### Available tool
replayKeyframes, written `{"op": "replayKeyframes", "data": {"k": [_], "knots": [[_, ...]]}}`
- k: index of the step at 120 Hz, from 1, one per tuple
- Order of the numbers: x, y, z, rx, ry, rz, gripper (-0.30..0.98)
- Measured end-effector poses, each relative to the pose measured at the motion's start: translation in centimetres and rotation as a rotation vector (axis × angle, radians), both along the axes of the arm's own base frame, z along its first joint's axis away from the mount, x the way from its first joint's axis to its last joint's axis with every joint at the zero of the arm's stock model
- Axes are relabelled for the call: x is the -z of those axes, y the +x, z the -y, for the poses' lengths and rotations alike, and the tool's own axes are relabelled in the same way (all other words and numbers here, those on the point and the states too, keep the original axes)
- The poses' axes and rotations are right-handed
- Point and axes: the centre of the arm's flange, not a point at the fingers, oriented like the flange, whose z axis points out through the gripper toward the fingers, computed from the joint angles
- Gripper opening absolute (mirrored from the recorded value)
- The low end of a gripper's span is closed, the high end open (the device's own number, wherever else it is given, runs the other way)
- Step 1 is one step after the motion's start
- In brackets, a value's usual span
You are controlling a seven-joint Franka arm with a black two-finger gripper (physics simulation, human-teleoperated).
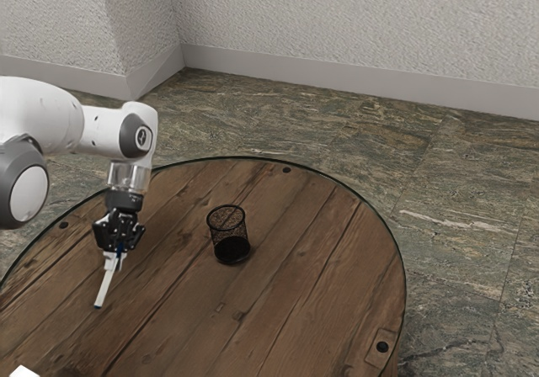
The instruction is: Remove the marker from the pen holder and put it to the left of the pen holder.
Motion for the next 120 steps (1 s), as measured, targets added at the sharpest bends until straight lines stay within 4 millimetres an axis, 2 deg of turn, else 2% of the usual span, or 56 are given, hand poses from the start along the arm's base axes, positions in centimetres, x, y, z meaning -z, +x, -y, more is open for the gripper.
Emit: {"op": "replayKeyframes", "data": {"k": [19,36,48,56,60,64,77,83,87,93,102,112,120], "knots": [[0.1,0.8,-0.1,0.001,0.002,0.060,0.20],[-0.4,2.0,-0.3,0.012,0.005,0.152,0.32],[-0.9,3.0,-0.7,0.025,0.017,0.218,0.38],[-2.1,3.6,-1.5,0.029,0.032,0.269,0.42],[-3.6,4.0,-1.7,0.034,0.036,0.308,0.44],[-6.1,4.3,-1.8,0.043,0.040,0.366,0.45],[-16.9,4.1,-1.7,0.090,0.059,0.589,0.52],[-21.6,3.5,-0.7,0.133,0.064,0.680,0.56],[-24.0,3.1,0.4,0.168,0.066,0.727,0.57],[-26.3,2.8,1.5,0.238,0.060,0.773,0.60],[-29.2,2.5,2.2,0.349,0.025,0.839,0.62],[-30.7,2.4,2.5,0.442,-0.024,0.869,0.64],[-31.0,2.3,2.8,0.512,-0.057,0.875,0.66]]}}
